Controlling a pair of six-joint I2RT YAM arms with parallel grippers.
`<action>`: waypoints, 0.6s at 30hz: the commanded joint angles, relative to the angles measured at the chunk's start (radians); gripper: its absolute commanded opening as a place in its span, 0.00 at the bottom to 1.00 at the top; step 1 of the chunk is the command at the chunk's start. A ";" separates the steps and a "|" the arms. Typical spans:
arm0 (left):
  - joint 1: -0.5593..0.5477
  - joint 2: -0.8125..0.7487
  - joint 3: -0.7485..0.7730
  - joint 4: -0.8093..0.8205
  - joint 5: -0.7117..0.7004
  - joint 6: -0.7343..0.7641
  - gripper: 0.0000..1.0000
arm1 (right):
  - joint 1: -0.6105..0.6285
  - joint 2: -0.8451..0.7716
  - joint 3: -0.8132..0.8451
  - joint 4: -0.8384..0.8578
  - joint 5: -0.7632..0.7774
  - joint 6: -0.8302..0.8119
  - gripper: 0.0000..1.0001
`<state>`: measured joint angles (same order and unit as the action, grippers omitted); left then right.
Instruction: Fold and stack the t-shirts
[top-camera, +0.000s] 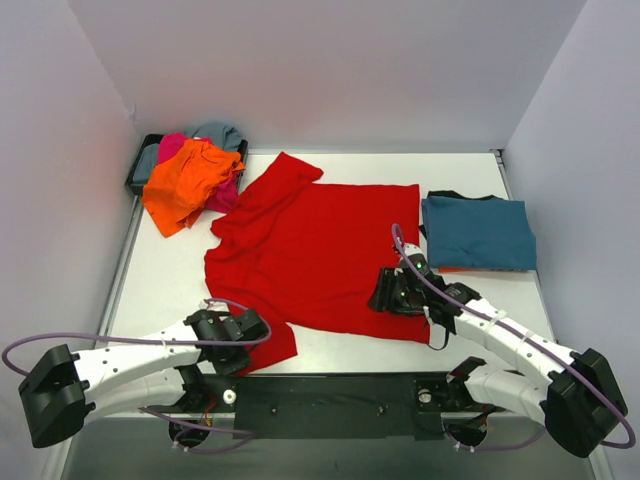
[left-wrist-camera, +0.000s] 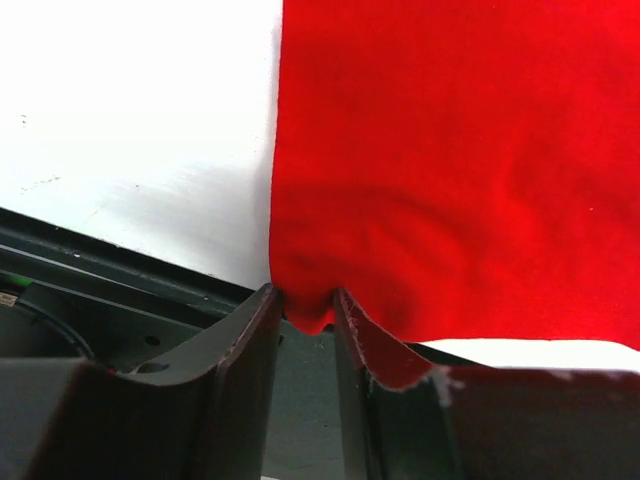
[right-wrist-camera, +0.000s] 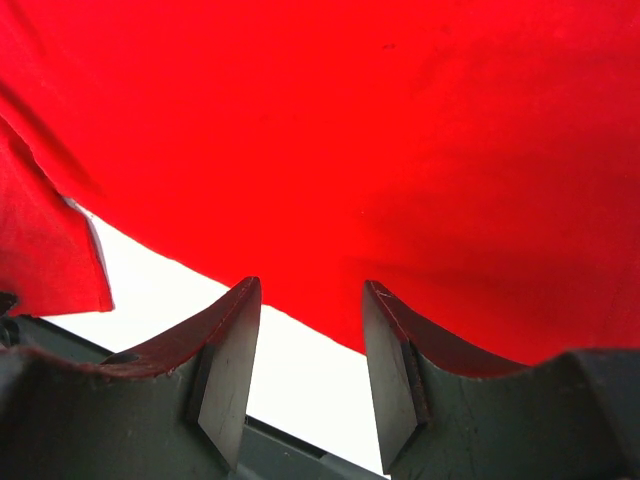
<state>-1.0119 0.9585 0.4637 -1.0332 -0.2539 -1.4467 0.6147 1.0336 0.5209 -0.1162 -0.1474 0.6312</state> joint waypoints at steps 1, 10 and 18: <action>0.022 -0.013 -0.023 0.059 -0.061 -0.090 0.29 | -0.007 -0.017 -0.015 -0.010 -0.011 -0.001 0.40; 0.027 -0.073 0.064 0.002 -0.073 -0.054 0.00 | -0.078 -0.023 -0.025 -0.121 0.063 0.056 0.42; 0.018 -0.098 0.193 -0.048 -0.056 -0.027 0.00 | -0.263 -0.087 -0.050 -0.373 0.187 0.212 0.32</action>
<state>-0.9913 0.8898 0.5739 -1.0252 -0.2848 -1.4212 0.3950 0.9871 0.4919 -0.3141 -0.0578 0.7460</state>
